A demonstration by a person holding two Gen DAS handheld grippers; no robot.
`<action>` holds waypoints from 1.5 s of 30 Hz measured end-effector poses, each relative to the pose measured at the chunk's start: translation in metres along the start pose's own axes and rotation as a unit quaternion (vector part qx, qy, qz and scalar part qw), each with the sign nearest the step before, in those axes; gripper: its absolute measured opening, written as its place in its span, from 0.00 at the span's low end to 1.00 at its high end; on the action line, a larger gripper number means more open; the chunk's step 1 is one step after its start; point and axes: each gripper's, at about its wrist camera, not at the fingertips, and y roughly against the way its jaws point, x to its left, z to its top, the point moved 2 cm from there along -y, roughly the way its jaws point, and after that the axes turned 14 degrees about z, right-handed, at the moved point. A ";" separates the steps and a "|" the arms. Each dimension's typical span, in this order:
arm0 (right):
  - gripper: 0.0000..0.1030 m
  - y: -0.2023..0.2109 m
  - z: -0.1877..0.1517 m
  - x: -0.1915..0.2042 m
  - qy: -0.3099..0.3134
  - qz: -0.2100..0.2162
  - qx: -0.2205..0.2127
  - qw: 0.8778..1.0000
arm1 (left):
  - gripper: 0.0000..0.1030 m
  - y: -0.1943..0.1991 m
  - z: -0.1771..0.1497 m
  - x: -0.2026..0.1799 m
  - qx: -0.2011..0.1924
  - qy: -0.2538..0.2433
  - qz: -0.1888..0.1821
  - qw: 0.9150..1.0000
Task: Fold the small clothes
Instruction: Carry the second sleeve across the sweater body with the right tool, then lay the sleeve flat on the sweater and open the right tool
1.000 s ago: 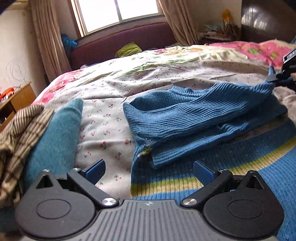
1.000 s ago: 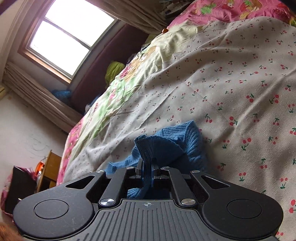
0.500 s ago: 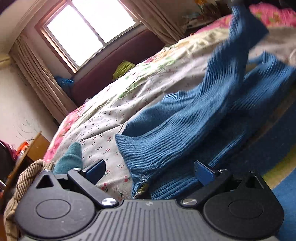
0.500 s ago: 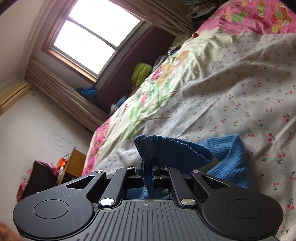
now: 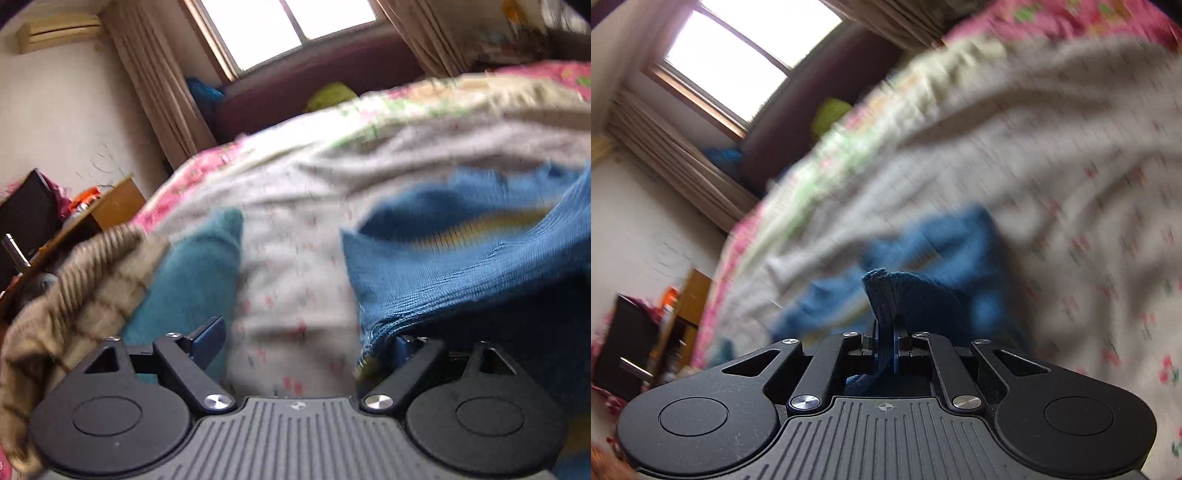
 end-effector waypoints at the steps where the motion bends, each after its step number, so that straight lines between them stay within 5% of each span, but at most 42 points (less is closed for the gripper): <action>1: 0.07 -0.004 -0.007 -0.011 -0.012 -0.007 0.009 1.000 | 0.94 0.002 -0.003 -0.003 -0.002 -0.010 0.000 1.000; 9: 0.13 -0.001 0.002 -0.021 -0.039 0.023 -0.006 0.999 | 0.94 0.007 -0.001 -0.010 -0.014 -0.029 0.000 0.999; 14: 0.09 -0.016 0.009 -0.017 -0.038 -0.010 0.009 0.999 | 0.94 0.009 0.002 -0.011 -0.019 -0.033 0.000 0.999; 21: 0.08 0.016 0.038 0.047 0.049 0.091 -0.071 0.992 | 0.92 0.021 0.019 0.013 -0.043 0.027 0.004 0.999; 24: 0.08 0.017 0.031 0.032 0.072 0.059 -0.075 0.993 | 0.92 0.027 0.015 0.013 -0.050 0.031 0.001 0.998; 28: 0.08 -0.016 0.005 -0.027 0.026 -0.049 -0.001 0.998 | 0.88 0.017 -0.006 -0.015 -0.014 -0.048 -0.028 0.998; 37: 0.08 -0.009 0.020 -0.013 0.006 0.013 -0.027 1.000 | 0.86 0.023 -0.004 -0.016 -0.008 -0.064 -0.043 0.997; 42: 0.08 0.018 0.037 0.034 0.072 0.081 -0.080 0.991 | 0.86 0.034 0.006 -0.002 -0.034 -0.023 -0.038 0.998; 45: 0.08 0.014 0.027 0.023 0.106 0.042 -0.071 0.991 | 0.86 0.034 0.003 -0.004 -0.033 -0.028 -0.040 0.998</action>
